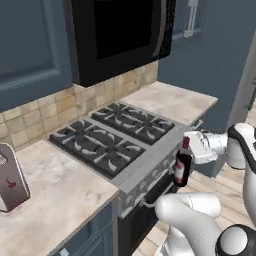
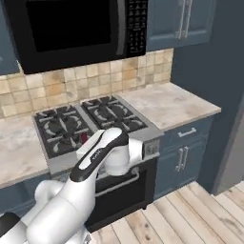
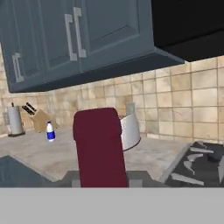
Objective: Place the drinks on the dining counter in a tight cluster.
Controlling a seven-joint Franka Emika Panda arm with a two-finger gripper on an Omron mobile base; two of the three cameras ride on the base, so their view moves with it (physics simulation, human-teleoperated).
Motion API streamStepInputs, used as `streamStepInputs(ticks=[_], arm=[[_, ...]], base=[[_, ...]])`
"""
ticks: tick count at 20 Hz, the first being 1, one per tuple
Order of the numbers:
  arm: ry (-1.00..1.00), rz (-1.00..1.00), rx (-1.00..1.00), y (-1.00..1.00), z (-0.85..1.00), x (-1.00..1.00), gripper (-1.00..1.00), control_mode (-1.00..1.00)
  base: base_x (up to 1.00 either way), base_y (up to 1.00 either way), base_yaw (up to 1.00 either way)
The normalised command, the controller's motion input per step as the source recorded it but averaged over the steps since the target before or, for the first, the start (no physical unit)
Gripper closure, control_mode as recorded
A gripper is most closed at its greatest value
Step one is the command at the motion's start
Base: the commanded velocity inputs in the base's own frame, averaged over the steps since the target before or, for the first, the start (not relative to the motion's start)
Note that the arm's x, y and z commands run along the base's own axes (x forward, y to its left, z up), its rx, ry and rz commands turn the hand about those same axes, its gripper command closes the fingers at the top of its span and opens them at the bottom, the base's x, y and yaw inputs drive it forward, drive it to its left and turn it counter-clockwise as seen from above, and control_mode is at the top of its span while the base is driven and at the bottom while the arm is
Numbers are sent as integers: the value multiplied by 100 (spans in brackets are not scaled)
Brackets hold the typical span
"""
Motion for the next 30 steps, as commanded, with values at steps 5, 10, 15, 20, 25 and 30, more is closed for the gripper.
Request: streamStepInputs(ticks=[5, 10, 15, 20, 25, 30], arm=[[0, 0, 0, 0, 0, 0, 100, 100], [0, 0, 0, 0, 0, 0, 100, 100], [0, 0, 0, 0, 0, 0, 100, 100], [0, 0, 0, 0, 0, 0, 100, 100], [0, 0, 0, 0, 0, 0, 100, 100], [0, 0, 0, 0, 0, 0, 100, 100]], base=[[0, 7, -93], [0, 6, -95], [0, 7, -95], [0, 6, -98], [20, 16, -82], [82, 28, -19]])
